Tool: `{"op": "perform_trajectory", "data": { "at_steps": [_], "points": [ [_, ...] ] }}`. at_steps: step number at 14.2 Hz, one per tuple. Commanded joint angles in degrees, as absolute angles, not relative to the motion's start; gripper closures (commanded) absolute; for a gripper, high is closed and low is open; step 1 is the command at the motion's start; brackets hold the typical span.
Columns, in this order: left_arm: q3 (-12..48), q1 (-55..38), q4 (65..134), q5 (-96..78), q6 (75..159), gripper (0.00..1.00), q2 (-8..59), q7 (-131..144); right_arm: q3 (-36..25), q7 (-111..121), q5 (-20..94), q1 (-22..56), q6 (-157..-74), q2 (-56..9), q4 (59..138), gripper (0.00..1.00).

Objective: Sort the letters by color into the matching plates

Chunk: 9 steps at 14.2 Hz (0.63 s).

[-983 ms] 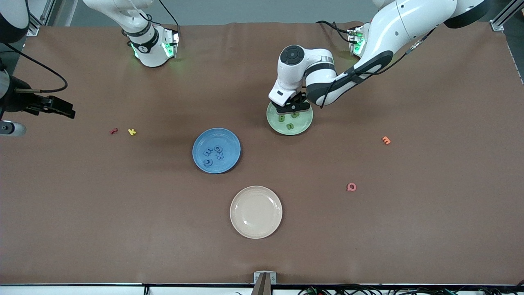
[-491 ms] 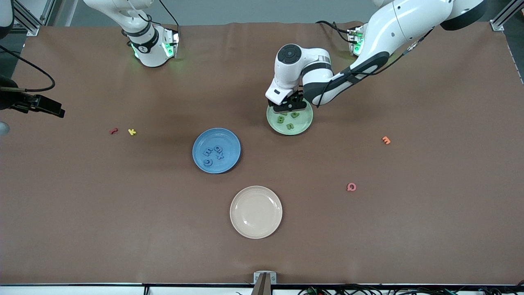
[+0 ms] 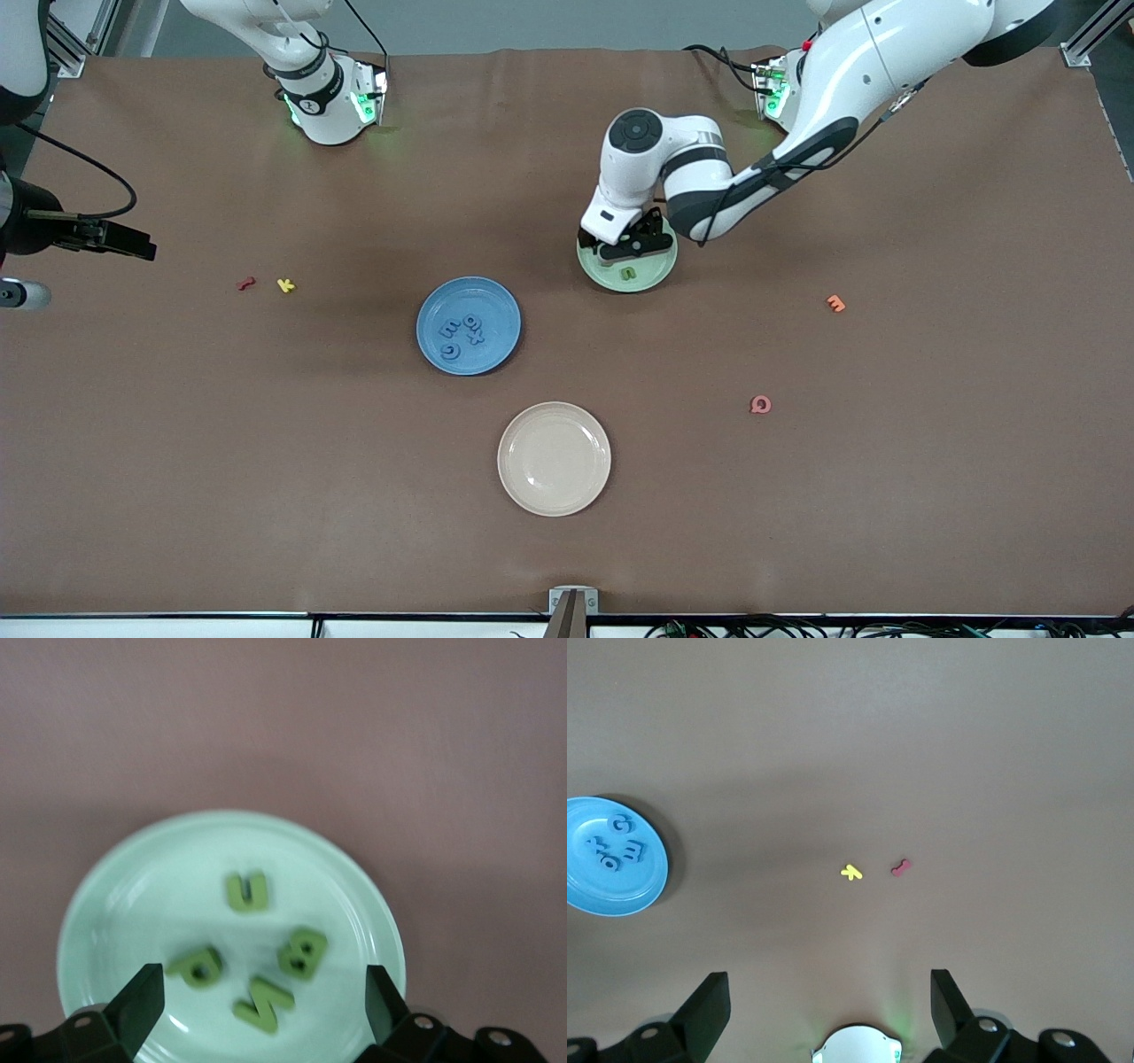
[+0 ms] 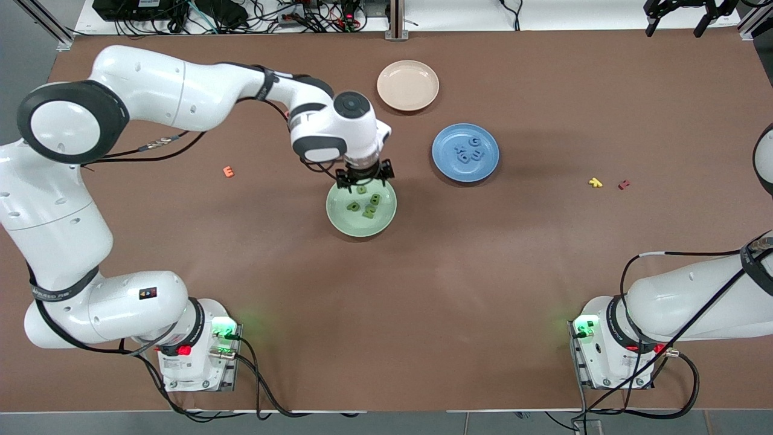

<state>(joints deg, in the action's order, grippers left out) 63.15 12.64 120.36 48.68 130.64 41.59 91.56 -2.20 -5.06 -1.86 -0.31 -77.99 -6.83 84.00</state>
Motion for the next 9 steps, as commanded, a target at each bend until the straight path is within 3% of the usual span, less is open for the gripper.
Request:
{"op": "perform_trajectory", "data": {
  "at_steps": [1,6,9],
  "points": [
    [63.19,15.90,120.58,45.38,130.60,0.01,38.43,85.37,-1.49,-5.01,-1.32,-1.23,-75.50,-3.78,84.29,0.00],
    [55.74,17.93,121.29,15.96,130.69,0.01,22.97,53.58,-1.49,-4.92,0.35,-1.14,-75.58,1.83,89.36,0.00],
    [50.64,18.28,123.39,7.59,130.69,0.01,16.02,41.09,-1.58,-4.92,1.14,-1.23,-75.76,4.04,90.44,0.00]
  ]
}}
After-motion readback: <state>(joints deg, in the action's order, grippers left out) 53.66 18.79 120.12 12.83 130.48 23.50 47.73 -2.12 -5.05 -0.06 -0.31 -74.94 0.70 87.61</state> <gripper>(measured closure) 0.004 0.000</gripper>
